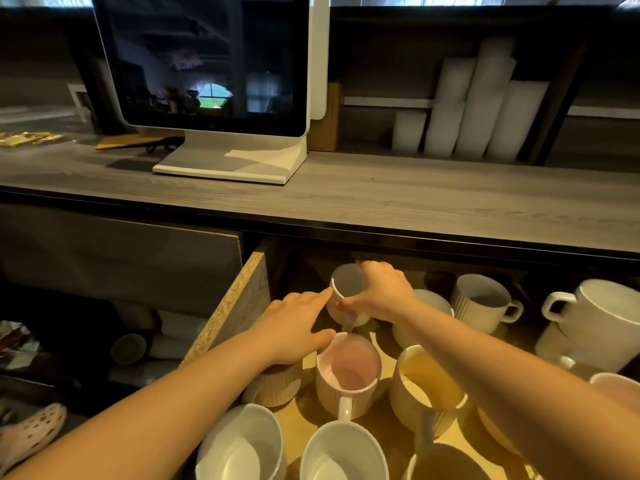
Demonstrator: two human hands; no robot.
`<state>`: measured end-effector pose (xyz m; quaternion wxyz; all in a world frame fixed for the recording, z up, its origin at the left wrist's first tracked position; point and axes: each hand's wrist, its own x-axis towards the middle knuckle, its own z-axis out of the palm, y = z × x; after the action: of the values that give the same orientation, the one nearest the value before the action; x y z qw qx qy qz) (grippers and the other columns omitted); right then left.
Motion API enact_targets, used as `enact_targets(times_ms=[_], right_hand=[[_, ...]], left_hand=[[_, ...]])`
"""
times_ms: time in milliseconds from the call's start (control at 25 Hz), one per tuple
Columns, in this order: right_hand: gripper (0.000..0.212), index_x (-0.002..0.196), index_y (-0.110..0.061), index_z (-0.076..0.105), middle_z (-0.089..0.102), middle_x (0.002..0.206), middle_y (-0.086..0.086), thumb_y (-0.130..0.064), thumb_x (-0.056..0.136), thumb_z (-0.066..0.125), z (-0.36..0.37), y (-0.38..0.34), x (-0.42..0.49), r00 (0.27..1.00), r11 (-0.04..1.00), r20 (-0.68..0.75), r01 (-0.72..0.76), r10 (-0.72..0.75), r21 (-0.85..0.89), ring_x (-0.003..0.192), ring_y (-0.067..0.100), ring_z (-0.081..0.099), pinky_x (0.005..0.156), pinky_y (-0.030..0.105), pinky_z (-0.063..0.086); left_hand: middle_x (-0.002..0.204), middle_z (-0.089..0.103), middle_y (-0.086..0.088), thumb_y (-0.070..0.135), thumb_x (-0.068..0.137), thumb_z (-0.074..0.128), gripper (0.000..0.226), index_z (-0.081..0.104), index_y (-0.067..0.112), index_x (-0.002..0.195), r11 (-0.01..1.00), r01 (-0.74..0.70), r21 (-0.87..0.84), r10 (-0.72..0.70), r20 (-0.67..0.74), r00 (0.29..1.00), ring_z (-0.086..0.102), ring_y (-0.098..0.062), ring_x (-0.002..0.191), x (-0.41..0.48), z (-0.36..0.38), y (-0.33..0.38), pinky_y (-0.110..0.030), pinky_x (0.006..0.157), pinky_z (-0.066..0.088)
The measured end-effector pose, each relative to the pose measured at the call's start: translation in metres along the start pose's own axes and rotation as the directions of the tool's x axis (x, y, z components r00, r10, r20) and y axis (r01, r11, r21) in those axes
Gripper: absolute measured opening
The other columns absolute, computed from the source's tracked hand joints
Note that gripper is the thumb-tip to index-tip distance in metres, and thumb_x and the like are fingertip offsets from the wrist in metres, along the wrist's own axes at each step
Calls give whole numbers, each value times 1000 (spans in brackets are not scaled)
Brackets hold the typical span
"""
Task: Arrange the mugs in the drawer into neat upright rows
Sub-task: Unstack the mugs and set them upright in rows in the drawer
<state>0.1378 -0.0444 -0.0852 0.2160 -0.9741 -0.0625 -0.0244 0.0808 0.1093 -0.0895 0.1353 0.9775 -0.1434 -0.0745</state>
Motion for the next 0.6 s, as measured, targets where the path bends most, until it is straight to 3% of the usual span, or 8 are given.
enact_targets(times_ms=[320, 600], right_hand=[[69, 123, -16, 53, 61, 115, 4, -51, 68, 75, 12, 4, -3, 997, 999, 77, -18, 20, -32, 98, 18, 60, 74, 26, 53], [75, 132, -18, 47, 57, 126, 4, -54, 71, 71, 17, 3, -3, 996, 998, 91, 11, -5, -70, 111, 20, 57, 82, 27, 50]], left_hand=[[156, 20, 0, 45, 94, 43, 66, 11, 26, 149, 998, 33, 49, -35, 55, 998, 19, -22, 143, 0, 6, 2, -43, 115, 20], [156, 22, -1, 45, 94, 42, 64, 14, 24, 148, 997, 62, 42, -65, 76, 995, 19, -22, 142, 0, 5, 4, -42, 115, 19]])
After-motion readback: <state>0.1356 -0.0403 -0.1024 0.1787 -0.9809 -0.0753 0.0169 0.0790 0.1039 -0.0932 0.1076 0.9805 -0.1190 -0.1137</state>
